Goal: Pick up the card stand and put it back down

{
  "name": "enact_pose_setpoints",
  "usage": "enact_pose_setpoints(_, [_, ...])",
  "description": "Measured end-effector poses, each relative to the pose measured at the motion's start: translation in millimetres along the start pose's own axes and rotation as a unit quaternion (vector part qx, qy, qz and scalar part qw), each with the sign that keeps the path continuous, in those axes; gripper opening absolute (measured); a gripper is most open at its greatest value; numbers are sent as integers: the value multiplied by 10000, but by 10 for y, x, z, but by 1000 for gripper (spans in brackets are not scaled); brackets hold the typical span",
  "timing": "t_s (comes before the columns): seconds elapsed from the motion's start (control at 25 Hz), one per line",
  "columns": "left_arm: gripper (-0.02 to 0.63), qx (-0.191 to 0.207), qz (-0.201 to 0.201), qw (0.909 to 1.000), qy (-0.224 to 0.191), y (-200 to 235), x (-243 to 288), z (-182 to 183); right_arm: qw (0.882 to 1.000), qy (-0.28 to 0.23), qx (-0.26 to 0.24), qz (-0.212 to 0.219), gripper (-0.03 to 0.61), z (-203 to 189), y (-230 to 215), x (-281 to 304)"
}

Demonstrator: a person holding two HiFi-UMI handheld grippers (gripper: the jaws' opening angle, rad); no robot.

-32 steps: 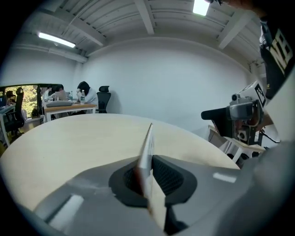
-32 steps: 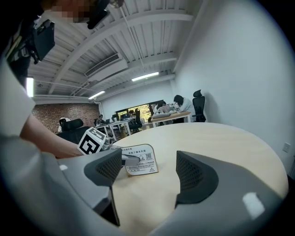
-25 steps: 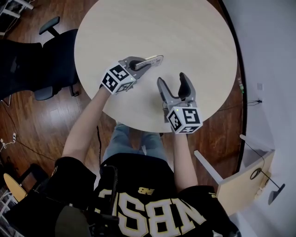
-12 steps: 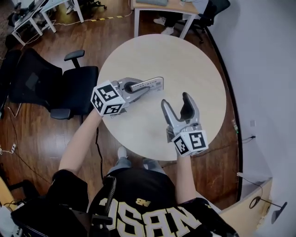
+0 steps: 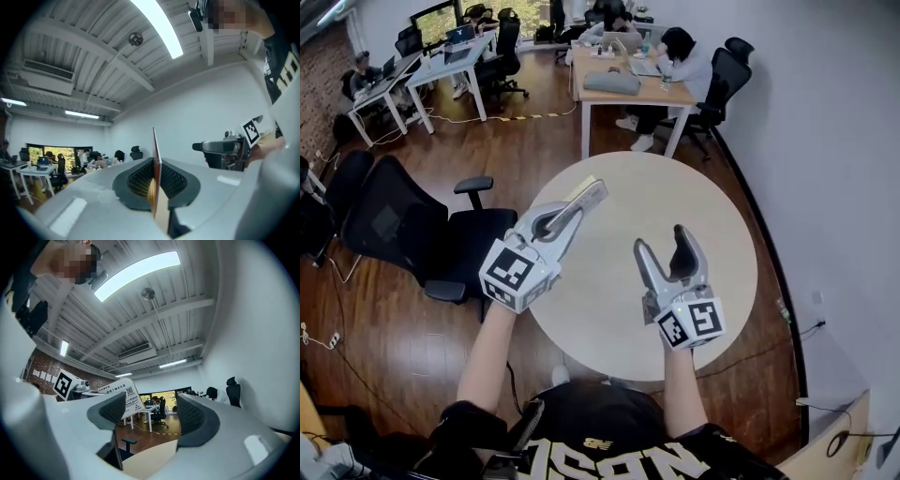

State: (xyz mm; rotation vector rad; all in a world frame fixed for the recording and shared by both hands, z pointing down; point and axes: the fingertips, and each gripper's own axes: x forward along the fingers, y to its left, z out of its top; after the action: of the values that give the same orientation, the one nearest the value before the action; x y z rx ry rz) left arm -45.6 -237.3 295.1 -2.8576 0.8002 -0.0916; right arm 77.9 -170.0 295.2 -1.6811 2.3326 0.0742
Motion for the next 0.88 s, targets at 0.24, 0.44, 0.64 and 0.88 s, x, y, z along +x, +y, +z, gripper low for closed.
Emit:
enact_pose_setpoints(0.24, [15,-474,1001,9930,-419,157,-274,5,9986,342,-323,-255,347,-142,25,82])
enact_pose_setpoints(0.44, [15,-894,1634,9813,-485,233,-463,-127,9966,565,-358,-475,347,-281,-70,96])
enact_pose_setpoints(0.64, [15,-675,2074,9751,-401,234,-603,-243,9958,614,-281,-616,347,-319,-112,108])
enact_pose_setpoints(0.88, [15,-704,2124,9740,-369,199,-598,-378,9960,647,-277,-545,347,-333,-79,171])
